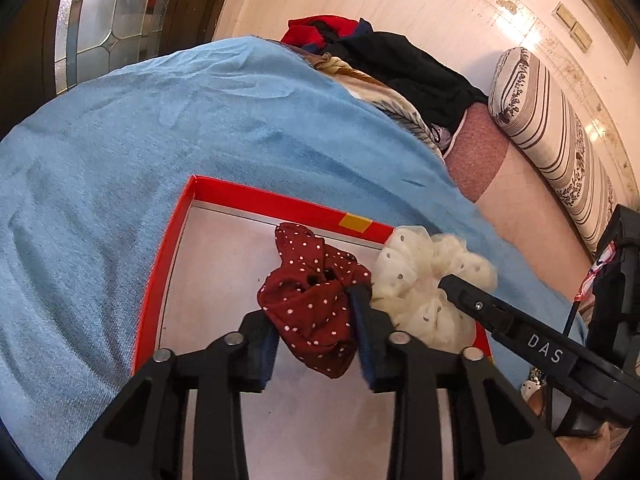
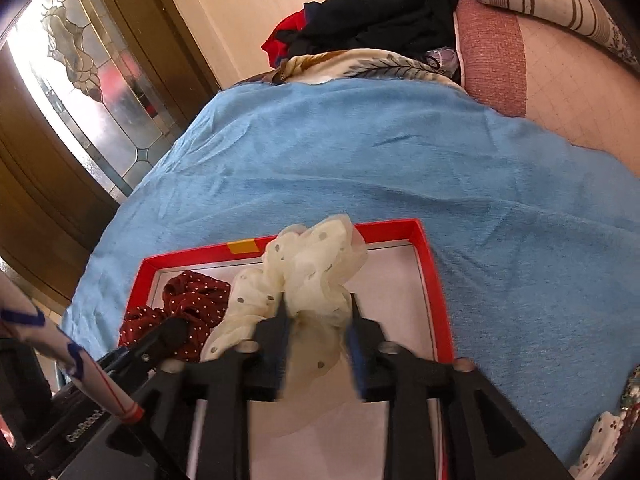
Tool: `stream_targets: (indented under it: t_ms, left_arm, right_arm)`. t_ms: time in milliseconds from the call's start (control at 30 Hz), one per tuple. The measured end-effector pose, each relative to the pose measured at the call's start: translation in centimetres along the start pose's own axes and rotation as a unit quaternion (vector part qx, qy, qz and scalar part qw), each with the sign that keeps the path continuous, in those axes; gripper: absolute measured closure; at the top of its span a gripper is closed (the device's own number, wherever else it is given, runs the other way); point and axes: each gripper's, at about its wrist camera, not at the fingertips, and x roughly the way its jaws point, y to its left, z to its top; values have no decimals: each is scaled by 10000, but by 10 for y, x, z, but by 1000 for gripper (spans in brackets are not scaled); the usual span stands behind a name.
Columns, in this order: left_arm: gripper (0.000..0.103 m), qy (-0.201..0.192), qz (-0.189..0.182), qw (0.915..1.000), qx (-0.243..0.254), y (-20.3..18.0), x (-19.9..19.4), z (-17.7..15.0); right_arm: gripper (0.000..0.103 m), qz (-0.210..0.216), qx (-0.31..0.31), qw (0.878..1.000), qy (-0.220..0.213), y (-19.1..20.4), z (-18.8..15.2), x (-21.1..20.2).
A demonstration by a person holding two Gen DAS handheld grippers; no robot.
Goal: Organize jewelry
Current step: 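Open both tools to drop the scrunchies into the tray, then move both tools back to the remaining scrunchies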
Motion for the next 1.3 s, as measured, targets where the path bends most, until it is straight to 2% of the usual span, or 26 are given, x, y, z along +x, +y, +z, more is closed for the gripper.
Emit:
stream_targets:
  t_ms: [33,100,300,433,567,667,800,900,1033,1167,1300]
  left_arm:
    - [54,-14,37,10000,-27,1,-1,0]
    - [46,-93,51,9999,-101,3,-6,2]
    - [46,-356,-154,9991,-143,-5,-30,9]
    - [46,-532,-442,9976,-39,-26,-49,10]
    - [46,-673,-685,9952,197,-61,-69,3]
    - [46,-811,-810,9923,472,-94,-96,-14]
    - [46,-901,-1234,9860,666,-131,-135,-47]
    - [46,-832,-1411,9826,873,-162,-160,-78]
    - [46,-795,-1692,9763,1087,-199,-191,-112]
    - [45,-763,-1724,9704,1512,-233,-216,-136]
    - [45,-773,-1828,9664,1632,-252,-227,-148]
  right_arm:
    - [52,-33,-19,10000,-11,-1,0,0]
    - [51,-50,-49,10000,-67,-4,0,-4]
    - [51,30,205,9997,-152,-22,-9,-34]
    - [51,45,152,9992,-380,-25,-34,-85]
    - [51,26,85,9978,-655,-29,-83,-154]
    - [51,-52,22,9971,-761,-33,-124,-203]
    - [48,-211,2,9938,-1087,-45,-176,-271]
    - [48,-382,38,9909,-1288,-55,-200,-306]
    - [47,-254,288,9863,-1601,-69,-215,-341]
    - [47,-226,457,9816,-1839,-80,-223,-369]
    - [47,-317,578,9774,-2011,-96,-232,-388]
